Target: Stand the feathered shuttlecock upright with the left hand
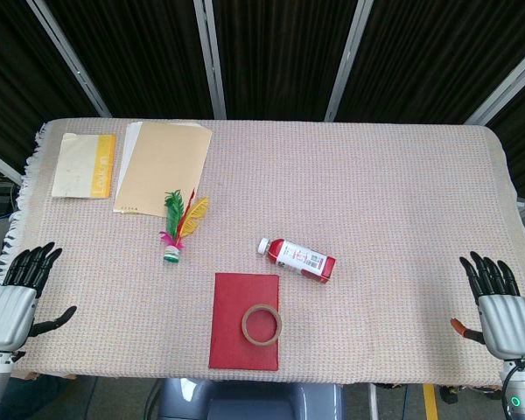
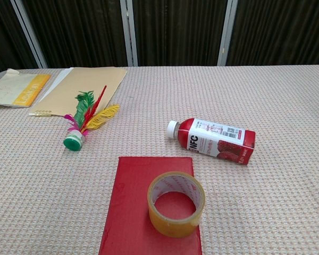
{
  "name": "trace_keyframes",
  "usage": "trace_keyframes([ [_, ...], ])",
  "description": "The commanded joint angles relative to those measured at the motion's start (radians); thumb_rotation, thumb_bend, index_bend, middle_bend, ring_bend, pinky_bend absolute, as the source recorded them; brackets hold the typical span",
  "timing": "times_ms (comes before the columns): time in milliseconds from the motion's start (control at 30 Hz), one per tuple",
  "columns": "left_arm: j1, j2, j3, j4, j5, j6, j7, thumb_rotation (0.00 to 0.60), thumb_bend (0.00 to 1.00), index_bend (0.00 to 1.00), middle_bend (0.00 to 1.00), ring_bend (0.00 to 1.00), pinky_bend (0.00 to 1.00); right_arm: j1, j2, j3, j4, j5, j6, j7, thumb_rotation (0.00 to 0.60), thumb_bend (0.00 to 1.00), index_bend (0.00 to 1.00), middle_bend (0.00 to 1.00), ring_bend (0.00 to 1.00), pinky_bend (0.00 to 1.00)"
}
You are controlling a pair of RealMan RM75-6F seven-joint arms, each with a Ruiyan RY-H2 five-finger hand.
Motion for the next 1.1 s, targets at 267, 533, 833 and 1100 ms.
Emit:
trace_keyframes([
  [267, -0.013, -0.073, -0.055, 0.021, -0.124, -0.047, -0.032, 0.576, 0.21, 0.05, 0.00, 0.00, 0.00, -0.013, 0.031, -0.003, -0.005, -0.016, 0.029, 0.063, 0.600, 0.06, 0.00, 0.00, 0.00, 0.00],
  [533, -0.039, -0.181, -0.118, 0.071, -0.168, -0.036, -0.063, 0.577, 0.24, 0.15, 0.00, 0.00, 0.00, -0.020, 0.049, -0.021, -0.008, -0.053, 0.041, 0.113, 0.600, 0.06, 0.00, 0.00, 0.00, 0.00],
  [833, -0.107, -0.385, -0.260, 0.188, -0.310, -0.042, -0.078, 0.570, 0.32, 0.28, 0.00, 0.00, 0.00, -0.009, 0.067, -0.011, 0.006, -0.029, 0.013, 0.170, 0.600, 0.06, 0.00, 0.00, 0.00, 0.00],
  [1100, -0.185, -0.446, -0.323, 0.202, -0.399, -0.116, 0.023, 0.506, 0.24, 0.29, 0.00, 0.00, 0.00, 0.001, 0.066, -0.019, 0.019, -0.048, 0.001, 0.192, 0.600, 0.06, 0.00, 0.00, 0.00, 0.00],
])
